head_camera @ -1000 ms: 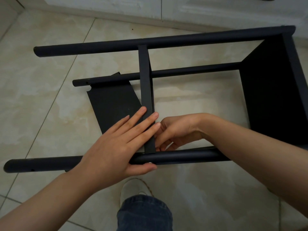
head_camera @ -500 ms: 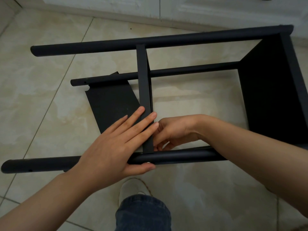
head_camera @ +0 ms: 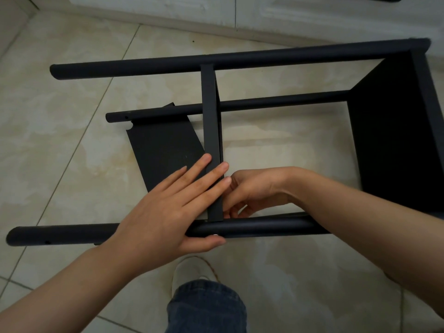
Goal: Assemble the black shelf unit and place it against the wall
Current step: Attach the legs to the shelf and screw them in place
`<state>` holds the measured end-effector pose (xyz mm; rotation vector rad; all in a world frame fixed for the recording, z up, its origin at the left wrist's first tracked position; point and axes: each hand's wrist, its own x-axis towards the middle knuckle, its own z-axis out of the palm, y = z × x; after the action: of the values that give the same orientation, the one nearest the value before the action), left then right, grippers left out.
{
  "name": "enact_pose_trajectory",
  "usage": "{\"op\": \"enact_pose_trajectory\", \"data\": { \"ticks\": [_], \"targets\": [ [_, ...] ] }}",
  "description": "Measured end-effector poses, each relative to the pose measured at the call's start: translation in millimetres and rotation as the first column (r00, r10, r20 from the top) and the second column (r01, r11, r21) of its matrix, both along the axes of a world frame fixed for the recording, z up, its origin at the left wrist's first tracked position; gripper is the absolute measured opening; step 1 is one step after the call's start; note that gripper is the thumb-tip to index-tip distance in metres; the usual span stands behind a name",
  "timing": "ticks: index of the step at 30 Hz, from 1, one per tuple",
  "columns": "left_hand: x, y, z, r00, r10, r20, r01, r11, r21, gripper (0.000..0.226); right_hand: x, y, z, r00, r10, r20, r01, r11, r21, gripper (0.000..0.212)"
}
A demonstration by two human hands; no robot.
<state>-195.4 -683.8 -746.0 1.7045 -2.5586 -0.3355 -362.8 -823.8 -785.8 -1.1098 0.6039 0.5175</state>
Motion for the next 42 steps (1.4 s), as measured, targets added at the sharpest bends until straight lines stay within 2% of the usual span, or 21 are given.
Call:
{"op": "enact_pose_trajectory", "data": {
  "ticks": [8, 14, 34, 42],
  "targets": [
    [-1.7, -1.4, 1.4, 1.000, 0.005, -0.011, -0.005, 1.000, -0.012, 0.083, -2.6, -4.7, 4.7, 0.999, 0.028, 0.030, -0.029, 0.999, 0.022, 0.008],
    [-1.9, -0.8, 1.7, 1.000, 0.002, -0.005, -0.002, 1.000, -0.016, 0.084, -1.7, -2.0, 4.0, 0.999, 0.025, 0.021, -0.026, 1.000, 0.018, 0.018],
    [-1.9, -2.0, 1.1, 1.000, -0.003, -0.015, 0.002, 0.999, -0.037, 0.083, -2.5, -0.5, 5.7, 0.999, 0.024, 0.028, -0.024, 0.999, 0.026, 0.028],
    [-2.4, -3.9, 0.0, 1.000, -0.013, 0.026, 0.014, 0.998, -0.066, 0.083, -0.3, 0.9, 2.3, 0.998, 0.047, 0.039, -0.047, 0.999, -0.001, 0.009]
  ]
}}
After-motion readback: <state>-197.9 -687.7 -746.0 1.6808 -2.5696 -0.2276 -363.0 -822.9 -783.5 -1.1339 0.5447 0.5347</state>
